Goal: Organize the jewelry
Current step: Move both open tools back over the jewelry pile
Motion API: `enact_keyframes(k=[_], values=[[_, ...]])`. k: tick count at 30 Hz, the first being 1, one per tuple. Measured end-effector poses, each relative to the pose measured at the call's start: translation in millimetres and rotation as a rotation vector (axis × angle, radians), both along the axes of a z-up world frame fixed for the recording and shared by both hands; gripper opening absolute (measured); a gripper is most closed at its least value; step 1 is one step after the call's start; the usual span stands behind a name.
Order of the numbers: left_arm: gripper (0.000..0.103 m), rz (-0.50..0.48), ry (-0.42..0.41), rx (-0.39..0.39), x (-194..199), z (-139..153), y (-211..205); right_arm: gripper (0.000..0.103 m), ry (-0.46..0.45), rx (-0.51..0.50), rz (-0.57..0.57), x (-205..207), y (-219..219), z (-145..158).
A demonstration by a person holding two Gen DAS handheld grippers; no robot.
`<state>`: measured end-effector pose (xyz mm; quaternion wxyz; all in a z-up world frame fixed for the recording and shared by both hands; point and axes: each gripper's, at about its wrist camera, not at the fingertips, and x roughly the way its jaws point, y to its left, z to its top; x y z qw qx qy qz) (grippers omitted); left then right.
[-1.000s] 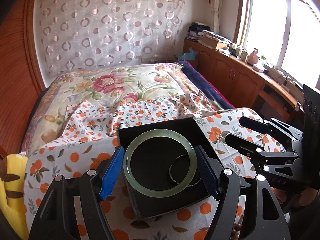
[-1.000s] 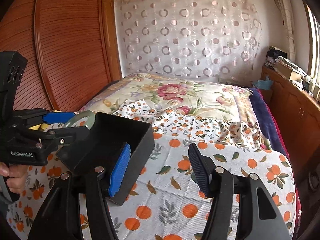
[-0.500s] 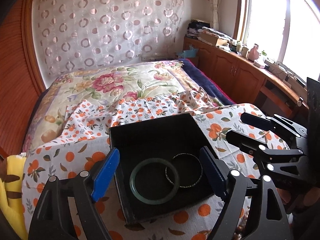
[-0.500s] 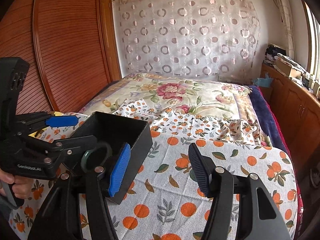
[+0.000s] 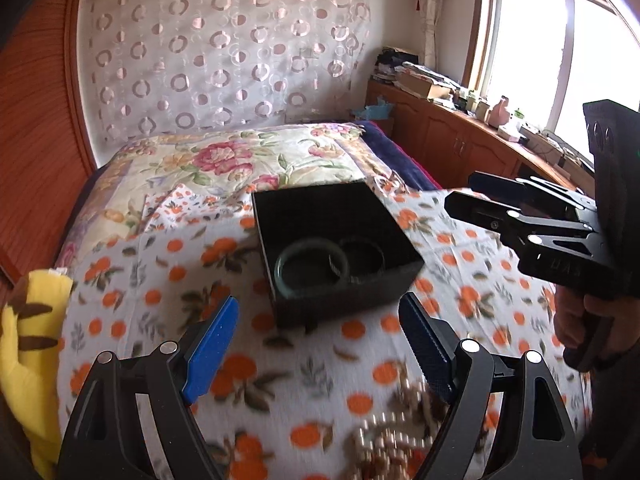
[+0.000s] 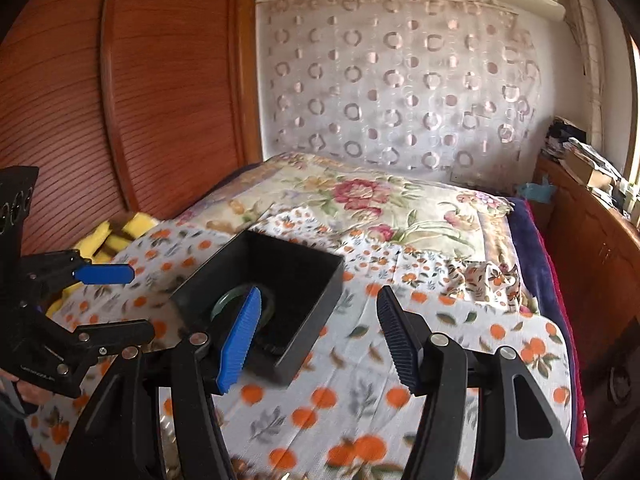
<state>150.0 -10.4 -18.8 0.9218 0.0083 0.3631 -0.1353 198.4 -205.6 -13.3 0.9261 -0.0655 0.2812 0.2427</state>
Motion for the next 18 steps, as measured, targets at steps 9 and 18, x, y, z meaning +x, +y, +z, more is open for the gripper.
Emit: enact_keyframes(k=[9,18], values=[[0.079,-0.009,0.024,-0.009,-51,-19,4,0.046,0.078,-0.012,0.002,-57,-3,-31],[0.079,-0.002,0.044,-0.015,-89,-37,4,0.031,0.154,-0.013,0.020,-102,-7,-61]])
